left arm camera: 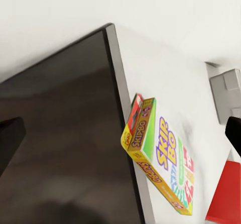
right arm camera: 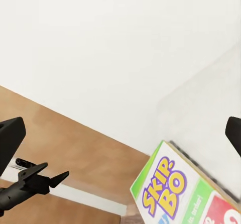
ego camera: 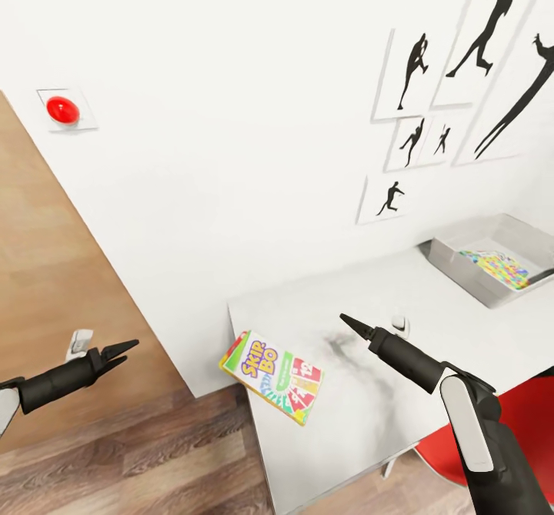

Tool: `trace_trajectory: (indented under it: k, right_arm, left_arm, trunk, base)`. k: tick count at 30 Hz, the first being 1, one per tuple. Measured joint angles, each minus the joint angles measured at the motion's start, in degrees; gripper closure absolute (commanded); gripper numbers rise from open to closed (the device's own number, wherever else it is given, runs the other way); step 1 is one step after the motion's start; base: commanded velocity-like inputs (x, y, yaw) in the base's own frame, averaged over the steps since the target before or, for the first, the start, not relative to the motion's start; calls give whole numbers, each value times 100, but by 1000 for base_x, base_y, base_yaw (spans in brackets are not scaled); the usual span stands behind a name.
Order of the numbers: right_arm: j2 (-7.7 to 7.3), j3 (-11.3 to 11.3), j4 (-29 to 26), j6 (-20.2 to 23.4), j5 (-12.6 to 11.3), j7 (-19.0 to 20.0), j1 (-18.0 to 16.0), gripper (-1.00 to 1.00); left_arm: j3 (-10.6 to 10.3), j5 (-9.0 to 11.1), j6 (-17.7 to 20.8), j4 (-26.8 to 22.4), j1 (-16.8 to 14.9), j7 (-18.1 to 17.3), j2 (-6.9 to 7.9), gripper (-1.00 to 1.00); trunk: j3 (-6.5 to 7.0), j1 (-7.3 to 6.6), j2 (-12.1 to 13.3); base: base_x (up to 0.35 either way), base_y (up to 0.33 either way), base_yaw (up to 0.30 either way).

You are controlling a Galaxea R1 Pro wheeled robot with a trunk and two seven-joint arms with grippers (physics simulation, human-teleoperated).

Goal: Put all the toys in the child's room - the three board games (two on the bed and one on the table), the two jigsaw puzzles on the table, and the tennis ball on the table - inside the toy box on the table in the child's room.

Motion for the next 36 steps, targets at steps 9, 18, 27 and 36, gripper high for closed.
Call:
trace_trajectory:
  k: [9,18,27,36]
  right_arm:
    - [0,0,0,1,0,21,0,-100]
    - [0,-1,-1,5,-2,59,1,-100]
    - [0,-1,-1,3,7,184,0,-100]
    - [0,0,-1,5,5,198,0,-100]
  left_arm:
    - [-116,-12,-70,0,0,-14,3,-100]
    - [-132,-58,-93,1,-2,-69,7,-100]
    - [-334,-131,-100,1,-7,-102,44,-100]
    - [-443,-139,-100,0,-9,-107,57,-100]
  trunk:
    - [1,1,0]
    - [18,0,0]
    - [62,1,0]
    - [81,0,0]
  base:
    - [21,1,-2]
    - [2,0,-58]
    - [0,0,-118]
    - [0,0,-18]
